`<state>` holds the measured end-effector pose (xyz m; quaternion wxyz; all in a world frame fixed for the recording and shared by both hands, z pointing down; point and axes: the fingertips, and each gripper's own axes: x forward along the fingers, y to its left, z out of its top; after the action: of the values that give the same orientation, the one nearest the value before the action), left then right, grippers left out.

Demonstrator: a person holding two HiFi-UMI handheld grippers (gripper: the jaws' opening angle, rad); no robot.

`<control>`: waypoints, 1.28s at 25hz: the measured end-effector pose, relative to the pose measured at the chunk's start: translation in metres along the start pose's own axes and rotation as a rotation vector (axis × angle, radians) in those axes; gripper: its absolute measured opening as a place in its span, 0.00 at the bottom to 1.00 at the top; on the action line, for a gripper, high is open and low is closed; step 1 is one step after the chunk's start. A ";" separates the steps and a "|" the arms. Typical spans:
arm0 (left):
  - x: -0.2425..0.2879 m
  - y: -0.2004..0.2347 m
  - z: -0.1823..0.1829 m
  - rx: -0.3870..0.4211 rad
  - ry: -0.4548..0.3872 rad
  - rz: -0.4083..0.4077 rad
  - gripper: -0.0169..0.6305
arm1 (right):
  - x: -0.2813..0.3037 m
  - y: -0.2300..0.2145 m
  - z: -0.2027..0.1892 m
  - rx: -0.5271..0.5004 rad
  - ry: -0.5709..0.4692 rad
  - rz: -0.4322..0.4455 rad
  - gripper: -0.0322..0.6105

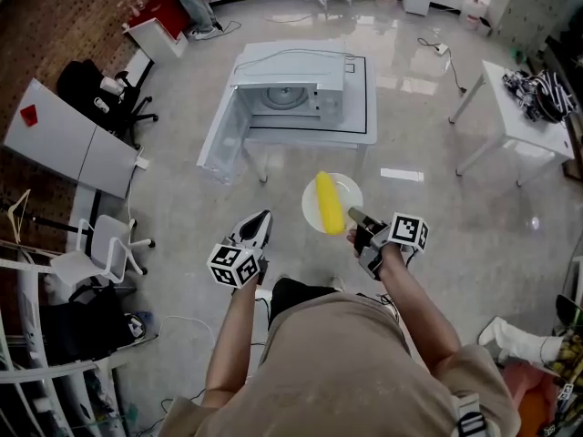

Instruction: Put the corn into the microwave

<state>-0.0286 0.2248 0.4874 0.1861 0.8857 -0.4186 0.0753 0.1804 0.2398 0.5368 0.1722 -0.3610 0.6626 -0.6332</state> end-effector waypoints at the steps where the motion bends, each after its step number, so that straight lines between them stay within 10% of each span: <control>1: 0.000 0.003 0.002 0.000 -0.001 -0.001 0.03 | 0.003 0.002 0.000 0.003 0.000 0.003 0.07; 32: -0.004 0.173 0.039 0.063 0.052 -0.252 0.03 | 0.166 0.039 -0.041 0.030 -0.241 -0.004 0.07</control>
<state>-0.1652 0.1119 0.4965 0.1770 0.9344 -0.2966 0.0874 0.0290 0.1511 0.5429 0.2549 -0.4332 0.6268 -0.5954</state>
